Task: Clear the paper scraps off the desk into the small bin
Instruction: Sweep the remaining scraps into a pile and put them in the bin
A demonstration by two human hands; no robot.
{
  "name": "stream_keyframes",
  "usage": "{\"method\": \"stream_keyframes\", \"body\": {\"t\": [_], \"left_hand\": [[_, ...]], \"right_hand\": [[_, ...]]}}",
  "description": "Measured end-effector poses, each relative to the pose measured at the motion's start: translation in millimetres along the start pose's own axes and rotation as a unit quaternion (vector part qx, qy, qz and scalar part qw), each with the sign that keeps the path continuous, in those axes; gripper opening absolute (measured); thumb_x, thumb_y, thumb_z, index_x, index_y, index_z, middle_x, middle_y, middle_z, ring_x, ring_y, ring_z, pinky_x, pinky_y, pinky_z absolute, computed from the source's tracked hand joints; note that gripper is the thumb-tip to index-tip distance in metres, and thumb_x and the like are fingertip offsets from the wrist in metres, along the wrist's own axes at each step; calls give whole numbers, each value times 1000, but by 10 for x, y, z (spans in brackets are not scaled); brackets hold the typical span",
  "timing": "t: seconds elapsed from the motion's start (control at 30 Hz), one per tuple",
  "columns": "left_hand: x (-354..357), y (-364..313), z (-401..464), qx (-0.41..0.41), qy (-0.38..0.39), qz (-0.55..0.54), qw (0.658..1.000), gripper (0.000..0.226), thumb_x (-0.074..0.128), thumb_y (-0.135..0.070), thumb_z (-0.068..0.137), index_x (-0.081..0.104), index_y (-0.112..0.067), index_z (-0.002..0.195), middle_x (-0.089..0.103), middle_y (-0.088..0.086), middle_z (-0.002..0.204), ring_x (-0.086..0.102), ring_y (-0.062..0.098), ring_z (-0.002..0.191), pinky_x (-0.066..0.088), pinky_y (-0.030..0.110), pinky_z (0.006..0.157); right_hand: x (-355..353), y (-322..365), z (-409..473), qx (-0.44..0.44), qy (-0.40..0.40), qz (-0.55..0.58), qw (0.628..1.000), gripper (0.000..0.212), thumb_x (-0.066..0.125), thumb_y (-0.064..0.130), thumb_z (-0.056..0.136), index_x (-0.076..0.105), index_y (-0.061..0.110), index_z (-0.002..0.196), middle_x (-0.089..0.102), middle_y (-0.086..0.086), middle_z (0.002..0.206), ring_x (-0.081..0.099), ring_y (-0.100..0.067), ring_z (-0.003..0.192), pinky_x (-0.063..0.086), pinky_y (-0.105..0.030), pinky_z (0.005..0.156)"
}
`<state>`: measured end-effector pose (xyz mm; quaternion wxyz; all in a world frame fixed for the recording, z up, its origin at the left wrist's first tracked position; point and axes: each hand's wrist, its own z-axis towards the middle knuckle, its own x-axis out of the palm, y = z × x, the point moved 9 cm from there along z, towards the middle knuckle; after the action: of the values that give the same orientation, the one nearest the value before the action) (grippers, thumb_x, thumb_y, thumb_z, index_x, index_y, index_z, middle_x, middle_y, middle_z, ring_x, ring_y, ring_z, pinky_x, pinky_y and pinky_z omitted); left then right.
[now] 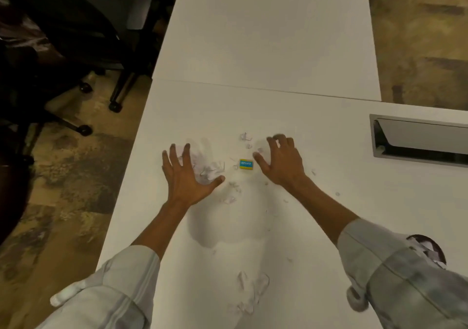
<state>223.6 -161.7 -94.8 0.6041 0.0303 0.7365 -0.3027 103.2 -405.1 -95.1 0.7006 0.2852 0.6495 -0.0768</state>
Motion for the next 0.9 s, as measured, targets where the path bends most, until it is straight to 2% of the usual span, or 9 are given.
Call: {"method": "stream_keyframes", "body": {"t": [0.1, 0.17, 0.23, 0.37, 0.47, 0.57, 0.77, 0.9], "left_hand": [[96, 186, 248, -74, 96, -19, 992, 132, 51, -91, 46, 5, -28, 153, -5, 15, 162, -7, 39, 148, 7, 60, 117], [257, 178, 272, -82, 161, -25, 983, 128, 56, -87, 54, 0, -30, 153, -10, 10, 162, -9, 37, 149, 6, 61, 118], [402, 49, 200, -51, 179, -23, 982, 115, 55, -81, 68, 2, -26, 153, -5, 11, 163, -7, 35, 149, 4, 57, 119], [605, -238, -87, 14, 167, -23, 986, 88, 32, -68, 85, 12, -17, 153, 3, 14, 163, -3, 32, 150, 3, 49, 122], [725, -406, -388, 73, 169, 3, 983, 74, 36, -55, 95, 11, -17, 154, 2, 12, 163, -3, 31, 150, 3, 46, 121], [824, -569, -725, 111, 191, -4, 975, 69, 35, -50, 98, 10, -18, 154, 0, 11, 163, -4, 29, 151, 1, 44, 121], [1025, -795, -1456, 134, 254, 3, 958, 70, 30, -51, 98, 0, -20, 154, -13, 9, 162, -15, 25, 149, -3, 43, 124], [1087, -862, -1896, 129, 280, -6, 951, 72, 30, -54, 97, -2, -25, 154, -21, 3, 160, -18, 22, 149, -7, 39, 123]], "right_hand": [[227, 229, 364, -16, 111, 2, 994, 70, 48, 60, 88, 40, 14, 141, 34, -15, 150, 30, -35, 137, 41, -50, 103], [415, 439, 436, -33, 167, -28, 985, 70, 42, 60, 91, 32, 18, 146, 24, -14, 156, 22, -36, 141, 32, -51, 111], [509, 627, 390, -47, 165, -59, 983, 62, 37, 55, 94, 35, 19, 145, 25, -14, 155, 24, -37, 138, 33, -50, 110], [554, 883, 40, -99, 120, -51, 986, 47, 39, 40, 98, 46, 15, 136, 38, -15, 146, 37, -35, 127, 42, -45, 98], [530, 827, -336, -120, 118, -36, 985, 41, 43, 31, 97, 50, 12, 133, 44, -16, 142, 41, -36, 123, 48, -45, 91], [473, 693, -731, -134, 125, -37, 983, 40, 46, 26, 95, 54, 8, 130, 49, -19, 138, 46, -38, 120, 50, -44, 89], [347, 510, -1594, -126, 139, -30, 982, 44, 57, 16, 87, 57, 4, 129, 55, -20, 133, 53, -38, 116, 54, -41, 87], [295, 416, -2013, -128, 164, -41, 977, 44, 55, 26, 90, 56, 10, 131, 53, -14, 137, 51, -34, 121, 52, -41, 90]]}}
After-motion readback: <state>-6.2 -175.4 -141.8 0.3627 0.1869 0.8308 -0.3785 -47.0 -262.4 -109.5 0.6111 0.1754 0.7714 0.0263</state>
